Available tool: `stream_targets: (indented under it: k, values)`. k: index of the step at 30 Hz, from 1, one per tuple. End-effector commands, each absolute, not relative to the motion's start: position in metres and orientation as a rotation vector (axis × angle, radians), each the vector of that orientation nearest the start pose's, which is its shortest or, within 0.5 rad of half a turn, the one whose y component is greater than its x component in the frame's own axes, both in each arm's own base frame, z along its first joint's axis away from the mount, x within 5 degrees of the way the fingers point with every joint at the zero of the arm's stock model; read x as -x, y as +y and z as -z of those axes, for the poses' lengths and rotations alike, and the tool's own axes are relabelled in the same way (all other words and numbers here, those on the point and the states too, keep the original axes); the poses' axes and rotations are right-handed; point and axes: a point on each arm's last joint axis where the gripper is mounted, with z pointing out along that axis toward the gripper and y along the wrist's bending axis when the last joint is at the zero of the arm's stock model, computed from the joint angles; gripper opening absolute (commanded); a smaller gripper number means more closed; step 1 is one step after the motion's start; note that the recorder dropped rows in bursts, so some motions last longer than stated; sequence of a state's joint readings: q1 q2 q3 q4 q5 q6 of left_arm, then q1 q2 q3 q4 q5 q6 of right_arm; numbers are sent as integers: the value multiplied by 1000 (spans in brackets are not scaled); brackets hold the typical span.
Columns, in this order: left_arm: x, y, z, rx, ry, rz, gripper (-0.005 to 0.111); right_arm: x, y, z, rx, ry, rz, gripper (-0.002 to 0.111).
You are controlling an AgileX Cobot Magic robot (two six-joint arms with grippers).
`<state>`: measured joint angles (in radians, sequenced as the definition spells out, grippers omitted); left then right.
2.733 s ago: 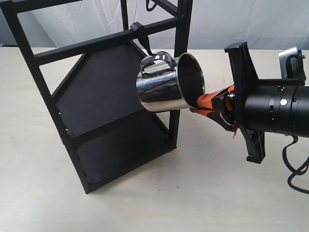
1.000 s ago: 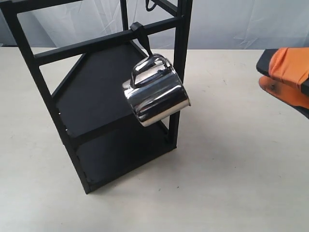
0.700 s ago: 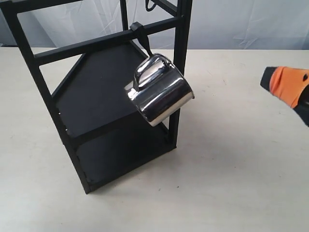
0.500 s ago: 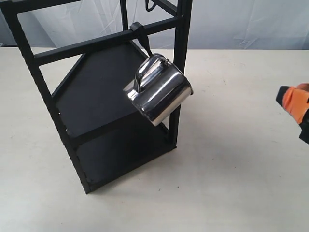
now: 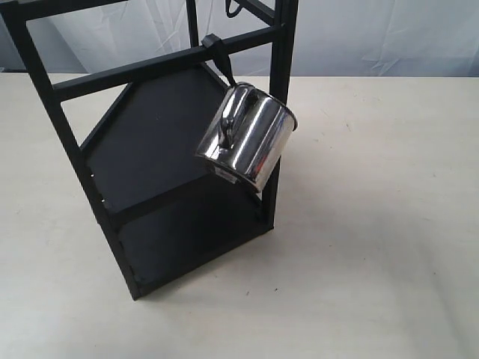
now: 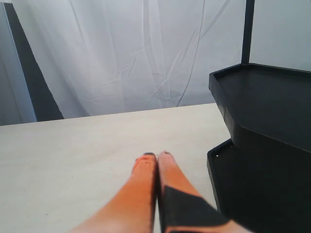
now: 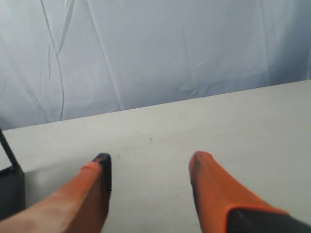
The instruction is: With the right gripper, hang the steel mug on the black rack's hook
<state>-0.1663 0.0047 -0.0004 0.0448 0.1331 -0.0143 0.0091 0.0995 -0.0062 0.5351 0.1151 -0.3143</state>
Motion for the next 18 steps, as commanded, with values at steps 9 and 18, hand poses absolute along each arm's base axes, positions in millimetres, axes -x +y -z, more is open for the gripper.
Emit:
stream_targets:
  k: [9, 18]
  values:
    - [-56, -9, -202, -156, 1605, 106, 2, -57, 4, -199, -159, 1639, -176, 50]
    - [-56, -9, -202, -156, 1605, 106, 2, -57, 4, -198, -157, 1647, -179, 50]
